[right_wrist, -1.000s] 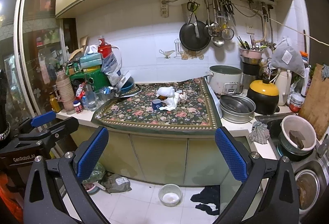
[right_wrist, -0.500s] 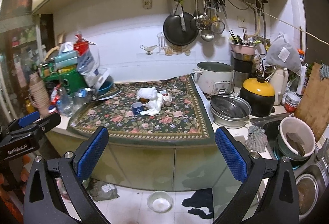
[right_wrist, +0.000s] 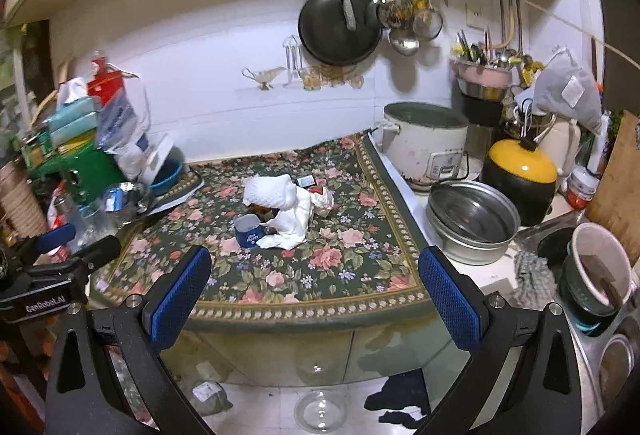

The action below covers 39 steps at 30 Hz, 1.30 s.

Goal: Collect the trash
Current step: 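Reach the left tool to the clear plastic container and close on it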

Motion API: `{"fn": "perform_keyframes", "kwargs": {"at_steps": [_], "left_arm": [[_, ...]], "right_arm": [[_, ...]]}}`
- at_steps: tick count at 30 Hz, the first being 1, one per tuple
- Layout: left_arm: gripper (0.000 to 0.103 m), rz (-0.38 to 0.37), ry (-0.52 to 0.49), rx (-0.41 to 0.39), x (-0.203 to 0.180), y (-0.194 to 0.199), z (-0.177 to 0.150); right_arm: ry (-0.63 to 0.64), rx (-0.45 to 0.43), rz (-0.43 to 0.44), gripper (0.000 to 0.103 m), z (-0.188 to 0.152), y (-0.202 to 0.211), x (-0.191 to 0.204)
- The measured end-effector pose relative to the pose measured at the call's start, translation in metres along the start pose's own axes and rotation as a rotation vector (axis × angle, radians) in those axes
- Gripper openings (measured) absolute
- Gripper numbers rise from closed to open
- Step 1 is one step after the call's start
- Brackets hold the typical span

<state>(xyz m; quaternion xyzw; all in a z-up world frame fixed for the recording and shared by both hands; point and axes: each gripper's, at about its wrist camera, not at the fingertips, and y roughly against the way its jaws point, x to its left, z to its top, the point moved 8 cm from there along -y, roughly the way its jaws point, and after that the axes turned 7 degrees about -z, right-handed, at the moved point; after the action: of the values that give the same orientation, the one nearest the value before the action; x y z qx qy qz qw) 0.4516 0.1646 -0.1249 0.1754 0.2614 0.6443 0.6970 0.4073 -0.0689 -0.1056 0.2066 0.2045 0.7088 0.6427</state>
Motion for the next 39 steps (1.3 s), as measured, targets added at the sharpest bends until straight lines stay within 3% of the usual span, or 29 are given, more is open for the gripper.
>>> {"fn": "perform_keyframes", "kwargs": {"at_steps": [8,15,22,29,34,36,39], "left_arm": [[0.103,0.033,0.079,0.152,0.035,-0.12,-0.005],[0.101,0.093,0.185,0.242,0.05,-0.206,-0.01],[0.094,0.12,0.234,0.279,0.057,-0.273,-0.002],[0.087,0.142,0.315,0.312,0.066,-0.319,-0.007],[0.083,0.144,0.358,0.309,0.065,-0.334,-0.009],[0.076,0.144,0.36,0.312,0.065,-0.339,-0.009],[0.067,0.145,0.357,0.325,0.063,-0.344,-0.01]], "right_arm": [[0.004,0.097,-0.012,0.103,0.002,-0.088,-0.002],[0.03,0.195,0.054,0.101,0.009,-0.174,-0.015],[0.06,0.281,0.14,0.084,0.026,-0.264,-0.025],[0.058,0.385,0.243,0.064,0.023,-0.341,-0.014],[-0.004,0.465,0.3,0.054,0.015,-0.376,-0.01],[-0.021,0.491,0.326,0.054,0.01,-0.384,-0.007],[-0.022,0.518,0.356,0.041,0.006,-0.392,-0.002]]}}
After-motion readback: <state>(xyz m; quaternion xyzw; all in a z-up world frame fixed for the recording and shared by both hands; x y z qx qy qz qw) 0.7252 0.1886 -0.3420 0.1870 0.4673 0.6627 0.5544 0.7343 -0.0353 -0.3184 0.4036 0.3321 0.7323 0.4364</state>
